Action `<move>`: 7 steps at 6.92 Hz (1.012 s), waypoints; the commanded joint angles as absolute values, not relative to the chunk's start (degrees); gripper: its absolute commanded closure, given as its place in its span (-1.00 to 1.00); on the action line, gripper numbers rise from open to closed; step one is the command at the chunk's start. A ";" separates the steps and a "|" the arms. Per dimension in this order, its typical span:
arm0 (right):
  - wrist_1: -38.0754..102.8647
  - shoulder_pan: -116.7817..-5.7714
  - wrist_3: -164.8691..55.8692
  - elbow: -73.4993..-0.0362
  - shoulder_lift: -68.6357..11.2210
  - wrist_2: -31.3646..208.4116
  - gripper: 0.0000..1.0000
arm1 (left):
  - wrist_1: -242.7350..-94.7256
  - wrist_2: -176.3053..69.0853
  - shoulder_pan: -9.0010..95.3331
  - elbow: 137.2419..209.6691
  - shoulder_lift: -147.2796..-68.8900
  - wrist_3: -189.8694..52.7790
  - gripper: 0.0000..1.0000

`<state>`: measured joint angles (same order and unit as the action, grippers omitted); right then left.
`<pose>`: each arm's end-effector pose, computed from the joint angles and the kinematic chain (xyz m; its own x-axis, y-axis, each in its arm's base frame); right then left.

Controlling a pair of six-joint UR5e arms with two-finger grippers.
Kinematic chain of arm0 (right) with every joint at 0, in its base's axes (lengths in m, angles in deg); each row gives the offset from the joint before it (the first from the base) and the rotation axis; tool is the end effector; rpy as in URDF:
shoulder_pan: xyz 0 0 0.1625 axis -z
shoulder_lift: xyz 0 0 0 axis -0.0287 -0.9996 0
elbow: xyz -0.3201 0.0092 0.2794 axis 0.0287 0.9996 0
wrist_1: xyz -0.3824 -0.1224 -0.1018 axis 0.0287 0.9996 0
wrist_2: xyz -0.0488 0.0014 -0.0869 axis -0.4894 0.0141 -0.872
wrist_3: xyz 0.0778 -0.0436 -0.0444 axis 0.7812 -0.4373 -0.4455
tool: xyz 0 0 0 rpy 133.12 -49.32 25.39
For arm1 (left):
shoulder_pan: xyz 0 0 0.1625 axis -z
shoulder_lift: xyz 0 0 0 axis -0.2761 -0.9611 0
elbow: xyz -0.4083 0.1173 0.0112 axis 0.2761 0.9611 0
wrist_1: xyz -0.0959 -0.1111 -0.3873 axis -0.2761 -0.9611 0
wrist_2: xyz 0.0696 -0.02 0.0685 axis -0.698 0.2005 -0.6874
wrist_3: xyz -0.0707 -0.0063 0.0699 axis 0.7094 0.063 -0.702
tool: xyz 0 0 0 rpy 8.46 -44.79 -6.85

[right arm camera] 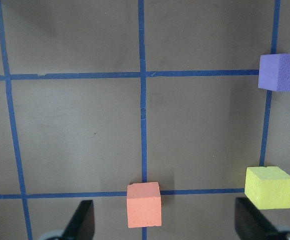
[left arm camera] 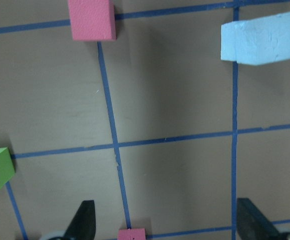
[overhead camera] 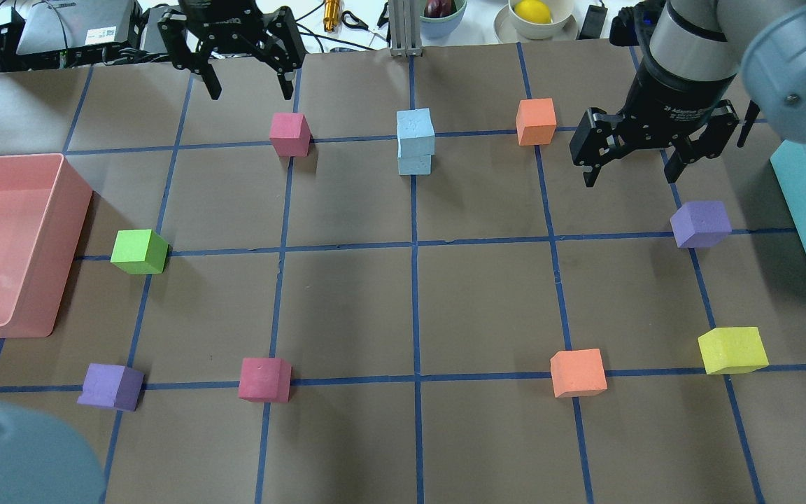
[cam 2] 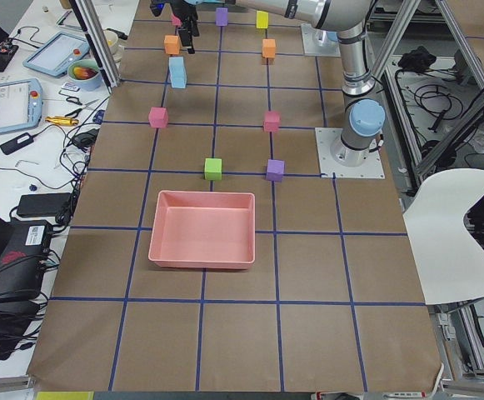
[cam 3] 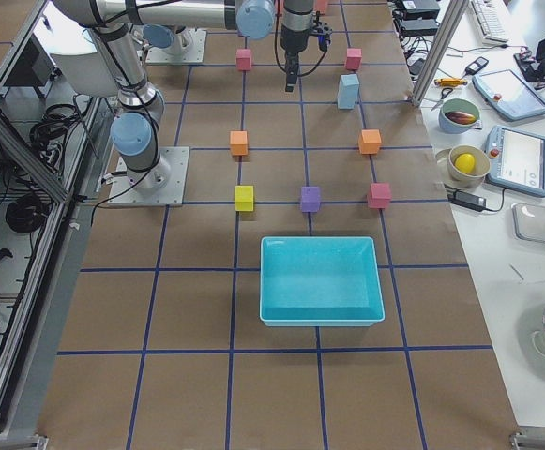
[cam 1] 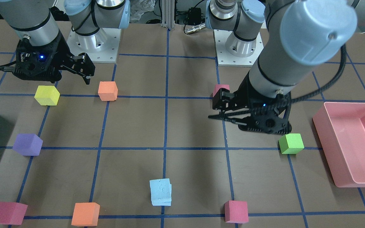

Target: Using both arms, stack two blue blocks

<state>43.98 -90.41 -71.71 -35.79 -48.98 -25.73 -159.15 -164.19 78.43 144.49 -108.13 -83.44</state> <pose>0.1207 -0.4875 0.4693 -0.9998 0.0078 0.0207 0.0091 0.9981 0.0615 -0.1823 -0.6026 0.5067 -0.9968 0.0781 0.0168 0.0798 0.9862 0.1451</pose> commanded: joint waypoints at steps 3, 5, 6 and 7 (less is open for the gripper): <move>43.98 -90.41 -71.62 -35.71 -49.08 -22.42 -1.00 | -134.22 -169.50 77.40 174.64 -89.67 -84.15 -1.00; 43.98 -90.41 -71.44 -35.79 -49.51 -22.38 -1.00 | -131.55 -169.63 77.13 175.30 -87.53 -84.24 -1.00; 44.06 -90.50 -71.44 -35.79 -49.78 -22.39 -1.00 | -131.99 -169.10 77.13 174.60 -87.44 -84.24 -1.00; 43.98 -90.42 -71.27 -35.79 -49.78 -22.39 -1.00 | -134.25 -168.05 76.79 173.20 -87.78 -84.24 -1.00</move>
<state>44.02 -90.44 -71.43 -35.79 -49.65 -22.36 -132.60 -168.95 77.04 174.34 -87.71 -84.24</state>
